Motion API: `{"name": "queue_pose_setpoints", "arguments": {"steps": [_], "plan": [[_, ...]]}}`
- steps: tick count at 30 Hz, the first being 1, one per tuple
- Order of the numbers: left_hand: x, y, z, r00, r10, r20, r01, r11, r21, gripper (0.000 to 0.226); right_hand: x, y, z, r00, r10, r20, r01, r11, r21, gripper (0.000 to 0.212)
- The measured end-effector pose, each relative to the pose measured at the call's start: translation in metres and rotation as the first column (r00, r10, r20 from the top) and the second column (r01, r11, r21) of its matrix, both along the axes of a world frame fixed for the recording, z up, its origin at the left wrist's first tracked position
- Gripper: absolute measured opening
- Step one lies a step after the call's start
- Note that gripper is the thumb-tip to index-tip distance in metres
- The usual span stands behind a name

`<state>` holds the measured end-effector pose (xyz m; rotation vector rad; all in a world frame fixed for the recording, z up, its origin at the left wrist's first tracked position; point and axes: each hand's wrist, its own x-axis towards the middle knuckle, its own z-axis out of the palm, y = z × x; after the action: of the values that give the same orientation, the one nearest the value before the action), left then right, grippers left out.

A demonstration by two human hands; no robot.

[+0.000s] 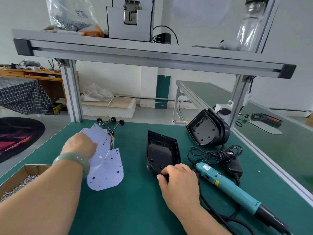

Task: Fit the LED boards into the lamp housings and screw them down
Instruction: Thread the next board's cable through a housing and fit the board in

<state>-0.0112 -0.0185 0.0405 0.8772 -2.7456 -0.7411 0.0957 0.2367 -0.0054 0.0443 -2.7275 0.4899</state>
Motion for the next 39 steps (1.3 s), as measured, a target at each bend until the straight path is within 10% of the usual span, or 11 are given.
{"name": "queue_pose_setpoints", "arguments": {"steps": [5,9,11,13,16,20,23,28,32,39], "plan": [[0.014,0.014,0.011,0.970,0.072,-0.230,0.025,0.918,0.396,0.033,0.000,0.001,-0.001,1.000,-0.003,-0.005,0.003,1.000,0.000,0.030],[0.047,0.038,0.011,0.967,0.094,-0.235,0.138,0.583,0.800,0.002,0.000,-0.003,0.005,0.994,0.059,-0.096,-0.075,0.982,-0.171,0.044],[0.075,0.055,0.013,0.952,0.046,-0.303,0.266,0.371,0.890,0.007,-0.001,-0.009,0.022,0.992,0.095,-0.088,-0.127,0.855,-0.503,0.049],[0.099,0.075,0.009,0.939,-0.108,-0.325,0.343,0.299,0.891,0.009,-0.008,-0.015,0.048,0.967,0.238,0.092,-0.049,0.528,-0.848,0.050],[0.128,0.092,-0.001,0.819,-0.434,-0.376,0.536,0.344,0.771,0.014,-0.011,-0.006,0.079,0.877,0.461,0.133,0.101,0.093,-0.991,0.015],[0.127,0.085,0.004,0.789,-0.487,-0.374,0.591,0.439,0.676,0.025,0.008,0.028,0.099,0.868,0.497,0.015,-0.174,0.331,-0.927,0.028],[0.105,0.076,0.016,0.816,-0.343,-0.465,0.551,0.706,0.445,0.031,0.036,0.055,0.113,0.805,0.593,0.031,-0.456,0.651,-0.607,0.024],[0.067,0.096,0.031,0.571,-0.602,-0.558,0.696,0.715,-0.059,0.117,0.073,0.078,0.139,0.570,0.822,0.017,-0.735,0.518,-0.438,0.020],[0.044,0.108,0.029,0.599,-0.676,-0.429,0.668,0.717,-0.198,0.018,0.078,0.088,0.148,0.549,0.800,-0.242,-0.783,0.390,-0.485,0.010],[0.039,0.086,-0.001,0.764,-0.438,-0.474,0.568,0.805,0.172,0.021,0.056,0.112,0.138,0.669,0.456,-0.587,-0.712,0.169,-0.681,0.019]]}}
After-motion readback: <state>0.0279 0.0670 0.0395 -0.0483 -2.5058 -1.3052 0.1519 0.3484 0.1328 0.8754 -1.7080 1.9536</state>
